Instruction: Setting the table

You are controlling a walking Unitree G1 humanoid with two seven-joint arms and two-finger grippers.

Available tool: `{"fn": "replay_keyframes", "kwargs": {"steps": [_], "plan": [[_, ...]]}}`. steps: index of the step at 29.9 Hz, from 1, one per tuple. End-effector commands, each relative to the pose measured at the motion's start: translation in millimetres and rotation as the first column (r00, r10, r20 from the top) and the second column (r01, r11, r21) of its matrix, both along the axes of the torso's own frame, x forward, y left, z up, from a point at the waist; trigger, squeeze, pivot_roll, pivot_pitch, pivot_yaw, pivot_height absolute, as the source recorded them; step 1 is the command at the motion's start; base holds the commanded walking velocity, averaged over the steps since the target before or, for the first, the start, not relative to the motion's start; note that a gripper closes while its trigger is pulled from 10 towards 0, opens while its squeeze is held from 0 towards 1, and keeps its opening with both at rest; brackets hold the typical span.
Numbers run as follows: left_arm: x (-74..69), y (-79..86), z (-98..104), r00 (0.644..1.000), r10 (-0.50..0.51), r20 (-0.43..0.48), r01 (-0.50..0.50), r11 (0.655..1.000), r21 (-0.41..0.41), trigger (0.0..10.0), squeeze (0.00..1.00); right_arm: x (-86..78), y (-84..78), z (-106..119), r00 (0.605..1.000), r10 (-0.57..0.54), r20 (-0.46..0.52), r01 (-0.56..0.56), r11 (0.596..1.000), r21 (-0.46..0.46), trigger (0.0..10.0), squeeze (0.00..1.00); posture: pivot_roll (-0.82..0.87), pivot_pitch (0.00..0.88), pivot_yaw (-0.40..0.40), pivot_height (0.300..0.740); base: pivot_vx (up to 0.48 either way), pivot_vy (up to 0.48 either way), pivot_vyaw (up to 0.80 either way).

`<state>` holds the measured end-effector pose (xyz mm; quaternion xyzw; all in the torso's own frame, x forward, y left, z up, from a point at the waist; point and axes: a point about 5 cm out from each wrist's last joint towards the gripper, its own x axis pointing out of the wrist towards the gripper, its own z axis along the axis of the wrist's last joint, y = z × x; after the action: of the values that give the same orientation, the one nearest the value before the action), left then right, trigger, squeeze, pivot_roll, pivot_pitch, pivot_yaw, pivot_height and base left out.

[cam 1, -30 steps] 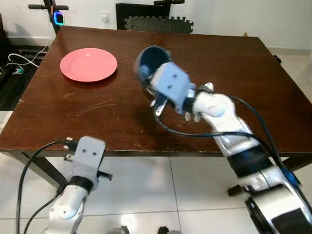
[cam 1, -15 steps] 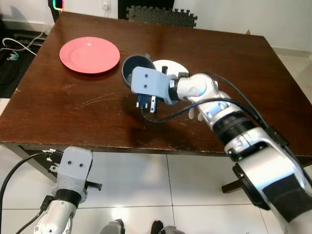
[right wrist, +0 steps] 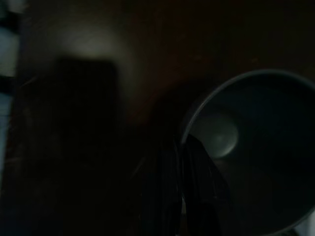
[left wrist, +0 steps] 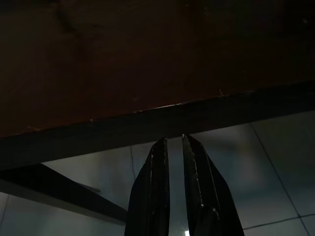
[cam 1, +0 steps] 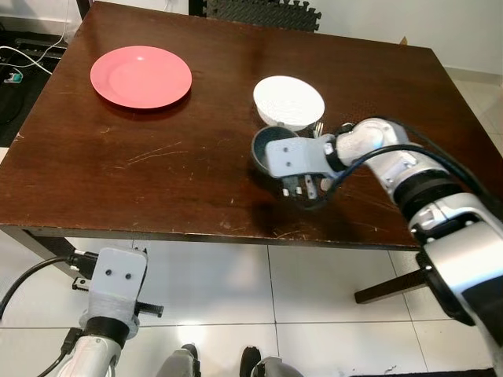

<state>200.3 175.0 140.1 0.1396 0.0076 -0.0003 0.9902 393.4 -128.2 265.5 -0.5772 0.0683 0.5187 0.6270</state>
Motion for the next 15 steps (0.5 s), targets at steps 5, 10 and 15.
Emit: {"fn": "replay_keyframes", "kwargs": {"steps": [5,10,15], "plan": [[-1.1,-2.9,-5.1,0.999,-0.011,-0.033,0.011,1.0,0.004,10.0,0.0,-2.3,-10.6,5.9,0.998,-0.002,-0.065,0.004,1.0,0.03,10.0,0.0,0.19,0.228,-0.07,0.74,0.0,0.0,0.0],[1.3,-4.9,-4.1,0.999,-0.026,-0.033,0.026,1.0,0.004,10.0,0.0,-2.9,-12.1,10.5,0.996,0.011,-0.088,-0.008,0.999,0.035,10.0,0.0,0.19,0.221,-0.064,0.74,0.0,0.0,0.0],[3.9,-8.8,2.7,0.997,-0.071,-0.012,0.071,0.997,0.0,10.0,0.0,-3.4,-11.5,8.2,0.995,0.017,-0.102,-0.014,0.999,0.034,10.0,0.0,0.19,0.217,-0.066,0.74,0.0,0.0,0.0]]}}
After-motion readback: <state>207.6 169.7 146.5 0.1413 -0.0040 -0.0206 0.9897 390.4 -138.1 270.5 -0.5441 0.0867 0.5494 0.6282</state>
